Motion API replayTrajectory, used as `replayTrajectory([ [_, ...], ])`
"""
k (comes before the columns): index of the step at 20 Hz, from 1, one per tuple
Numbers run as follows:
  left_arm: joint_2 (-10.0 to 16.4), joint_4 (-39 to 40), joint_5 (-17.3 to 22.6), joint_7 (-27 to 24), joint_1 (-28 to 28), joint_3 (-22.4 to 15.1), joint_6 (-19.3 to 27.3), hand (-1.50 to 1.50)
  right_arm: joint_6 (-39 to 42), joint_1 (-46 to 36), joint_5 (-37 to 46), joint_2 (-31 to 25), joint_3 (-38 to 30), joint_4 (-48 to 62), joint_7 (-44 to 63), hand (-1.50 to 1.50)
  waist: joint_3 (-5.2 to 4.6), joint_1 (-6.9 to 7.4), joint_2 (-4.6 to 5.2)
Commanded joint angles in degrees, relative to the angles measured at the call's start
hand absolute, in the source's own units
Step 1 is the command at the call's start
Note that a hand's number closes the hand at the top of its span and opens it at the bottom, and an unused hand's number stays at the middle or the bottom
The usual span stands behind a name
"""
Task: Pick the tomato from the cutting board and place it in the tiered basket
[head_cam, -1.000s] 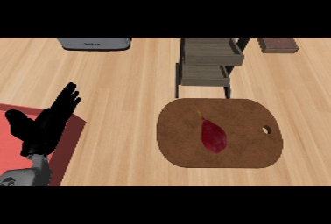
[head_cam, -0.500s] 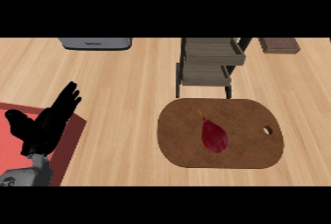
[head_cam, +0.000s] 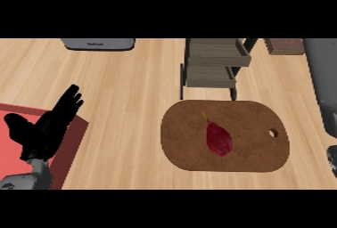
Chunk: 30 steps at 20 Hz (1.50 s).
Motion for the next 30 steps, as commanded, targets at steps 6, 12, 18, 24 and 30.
replayTrajectory([
  [6,-0.9,-2.6,-1.2,0.8,2.1,-0.8,0.0,0.00,-4.9,-3.4,-1.1,3.0,-2.9,5.0,-0.1,-1.50,0.01,-0.10,-0.14],
  [12,0.1,1.0,-0.3,1.3,-3.3,2.0,0.6,0.00,-6.9,-6.9,-8.0,3.2,-10.8,9.0,3.3,-1.50,0.01,-0.14,0.10],
  [18,-0.9,-0.2,-0.9,-2.3,2.7,0.3,-1.2,0.00,-9.3,-8.2,-15.6,-0.4,-19.9,10.5,5.0,-1.50,0.00,0.51,0.13],
  [24,-2.5,0.5,-2.2,-1.2,0.2,-0.4,0.9,0.00,-11.5,-9.6,-18.5,-8.4,-25.2,13.9,4.6,-1.50,0.02,0.31,0.28],
  [30,-2.8,-1.1,-1.9,1.5,-0.6,-0.5,1.4,0.00,-8.5,-7.7,-19.8,-20.3,-28.9,18.9,3.0,-1.50,0.08,0.34,0.42],
])
